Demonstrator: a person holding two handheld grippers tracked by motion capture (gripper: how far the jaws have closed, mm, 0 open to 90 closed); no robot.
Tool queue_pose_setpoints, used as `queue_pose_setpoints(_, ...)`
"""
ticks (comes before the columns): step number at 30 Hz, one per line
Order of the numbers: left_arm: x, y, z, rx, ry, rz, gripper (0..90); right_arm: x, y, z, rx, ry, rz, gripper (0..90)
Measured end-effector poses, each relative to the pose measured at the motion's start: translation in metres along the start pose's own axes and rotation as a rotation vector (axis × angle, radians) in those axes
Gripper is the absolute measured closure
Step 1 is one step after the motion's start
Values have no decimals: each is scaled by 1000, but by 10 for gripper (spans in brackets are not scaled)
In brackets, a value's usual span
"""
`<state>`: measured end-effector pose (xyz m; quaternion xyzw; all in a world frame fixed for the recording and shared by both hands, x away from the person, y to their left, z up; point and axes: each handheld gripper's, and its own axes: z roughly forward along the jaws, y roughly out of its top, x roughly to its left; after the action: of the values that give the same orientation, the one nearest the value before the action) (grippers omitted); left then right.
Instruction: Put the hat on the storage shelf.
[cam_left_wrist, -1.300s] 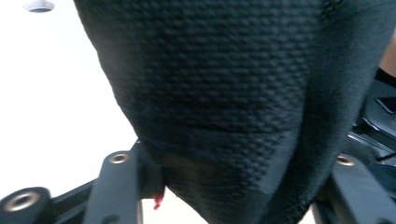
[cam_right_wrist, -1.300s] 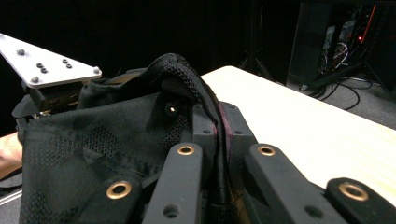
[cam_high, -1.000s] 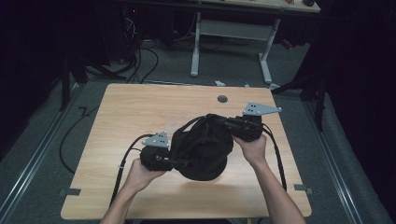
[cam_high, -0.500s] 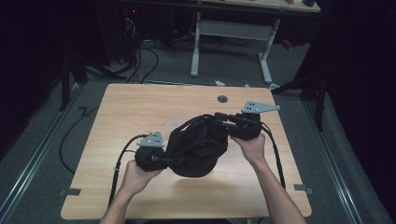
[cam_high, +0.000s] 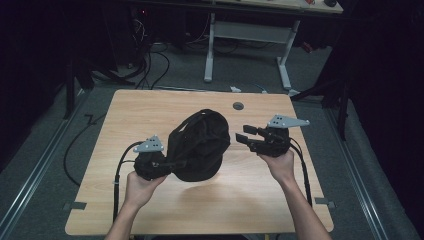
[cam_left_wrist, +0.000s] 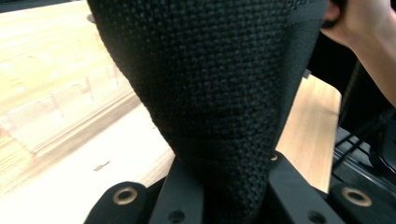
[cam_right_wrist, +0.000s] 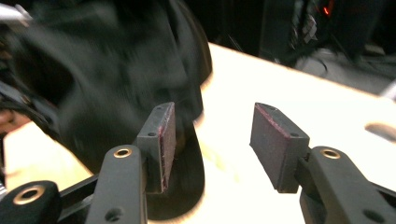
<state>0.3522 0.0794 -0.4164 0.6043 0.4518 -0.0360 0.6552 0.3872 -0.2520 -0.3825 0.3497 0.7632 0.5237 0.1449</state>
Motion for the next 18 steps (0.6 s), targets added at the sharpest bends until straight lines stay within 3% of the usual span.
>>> queue_pose_setpoints(1,1,1,0,-14,14,0,875,-4,-12,1,21,-23,26,504)
queue_pose_setpoints(2,1,1,0,-14,14,0,875,-4,-12,1,21,-23,26,504)
queue_pose_setpoints(3,2,3,0,-30,27,-4,875,-7,-25,1,39,-61,48,506)
queue_pose_setpoints(4,2,3,0,-30,27,-4,875,-7,-25,1,39,-61,48,506)
queue_pose_setpoints(5,2,5,0,-48,41,-8,875,-9,-37,2,63,-94,66,505)
queue_pose_setpoints(8,2,7,0,-66,54,-14,875,-11,-50,3,87,-125,74,505)
queue_pose_setpoints(9,2,10,-1,-83,64,-23,875,-13,-66,5,125,-160,86,505)
queue_pose_setpoints(11,2,12,-1,-94,70,-28,874,-14,-72,6,134,-169,86,504)
queue_pose_setpoints(13,3,16,-2,-125,88,-41,874,-16,-95,11,184,-221,91,497)
queue_pose_setpoints(14,3,16,-2,-125,88,-41,873,-16,-95,11,184,-221,91,497)
queue_pose_setpoints(15,4,19,-3,-138,96,-48,873,-19,-110,16,210,-259,94,496)
queue_pose_setpoints(18,6,24,-3,-155,115,-53,873,-23,-126,20,237,-301,114,492)
